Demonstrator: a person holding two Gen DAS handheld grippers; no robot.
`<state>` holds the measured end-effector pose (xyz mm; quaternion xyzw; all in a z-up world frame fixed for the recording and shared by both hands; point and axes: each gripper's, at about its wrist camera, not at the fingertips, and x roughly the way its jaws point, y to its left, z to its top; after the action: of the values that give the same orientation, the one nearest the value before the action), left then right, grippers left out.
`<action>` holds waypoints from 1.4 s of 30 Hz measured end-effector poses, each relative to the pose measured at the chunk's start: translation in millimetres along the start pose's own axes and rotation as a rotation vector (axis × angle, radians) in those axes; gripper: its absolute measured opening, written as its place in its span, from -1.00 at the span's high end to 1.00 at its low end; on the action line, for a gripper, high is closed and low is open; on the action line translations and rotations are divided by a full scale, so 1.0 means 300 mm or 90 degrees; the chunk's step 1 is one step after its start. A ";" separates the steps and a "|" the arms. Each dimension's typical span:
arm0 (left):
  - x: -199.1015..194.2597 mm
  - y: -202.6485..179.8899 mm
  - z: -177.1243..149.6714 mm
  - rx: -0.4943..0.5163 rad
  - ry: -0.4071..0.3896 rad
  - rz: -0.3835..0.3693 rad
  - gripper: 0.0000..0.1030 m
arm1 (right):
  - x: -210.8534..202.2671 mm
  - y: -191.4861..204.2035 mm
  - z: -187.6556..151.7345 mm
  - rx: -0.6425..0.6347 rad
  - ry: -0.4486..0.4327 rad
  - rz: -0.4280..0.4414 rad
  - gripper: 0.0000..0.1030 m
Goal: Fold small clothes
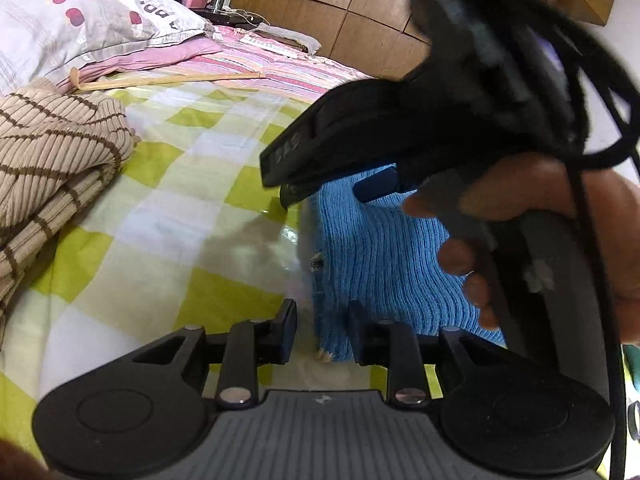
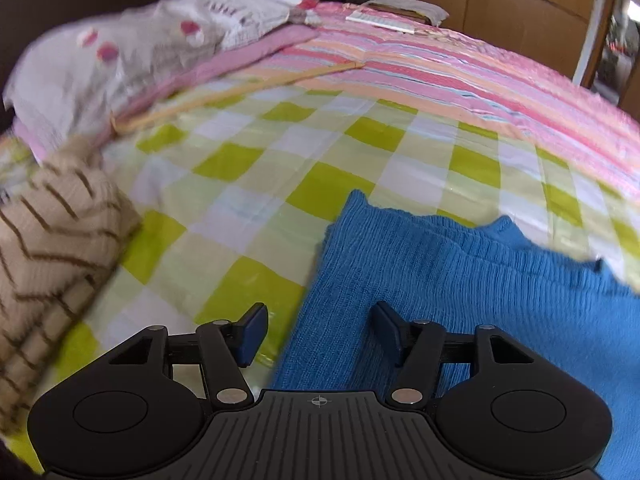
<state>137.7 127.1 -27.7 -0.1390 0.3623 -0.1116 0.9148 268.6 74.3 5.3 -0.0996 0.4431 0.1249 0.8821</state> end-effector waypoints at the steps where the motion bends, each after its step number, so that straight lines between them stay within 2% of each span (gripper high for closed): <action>1: 0.000 -0.002 0.000 0.002 -0.001 0.001 0.35 | 0.004 0.007 -0.003 -0.009 0.000 -0.006 -0.15; 5: -0.003 -0.003 -0.005 0.000 -0.002 0.001 0.34 | 0.001 0.004 -0.009 -0.017 -0.002 -0.014 -0.02; 7: -0.003 -0.004 -0.006 -0.001 -0.004 0.003 0.32 | -0.003 -0.006 -0.008 -0.014 -0.003 -0.028 0.28; 13: -0.012 -0.013 -0.011 -0.002 -0.014 0.003 0.20 | -0.033 -0.052 -0.002 0.014 -0.004 -0.008 0.71; 18: -0.026 -0.012 -0.014 0.001 -0.035 -0.002 0.02 | -0.078 -0.092 0.002 0.049 -0.018 0.021 0.76; 22: -0.031 -0.030 -0.029 0.024 -0.049 0.004 -0.28 | -0.116 -0.114 0.002 0.063 -0.031 0.040 0.76; 28: -0.025 -0.079 -0.043 0.057 -0.068 0.027 -0.31 | -0.188 -0.174 -0.003 0.098 -0.057 0.078 0.76; 31: -0.033 -0.102 -0.053 0.055 -0.079 0.025 -0.29 | -0.219 -0.209 -0.012 0.118 -0.068 0.093 0.76; 33: -0.033 -0.121 -0.050 0.061 -0.085 0.030 -0.13 | -0.233 -0.230 -0.018 0.128 -0.073 0.102 0.77; 35: -0.036 -0.139 -0.040 0.070 -0.090 0.028 0.26 | -0.249 -0.249 -0.026 0.137 -0.080 0.109 0.77; 37: -0.040 -0.155 -0.026 0.071 -0.094 0.027 0.45 | -0.268 -0.270 -0.035 0.146 -0.086 0.117 0.77; 42: -0.081 -0.210 -0.004 0.077 -0.114 0.013 0.59 | -0.320 -0.339 -0.050 0.173 -0.104 0.130 0.77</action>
<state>113.0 75.1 7.9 -0.0895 0.2731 -0.1111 0.9514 233.3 -39.1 80.4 0.0766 0.3904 0.1601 0.9034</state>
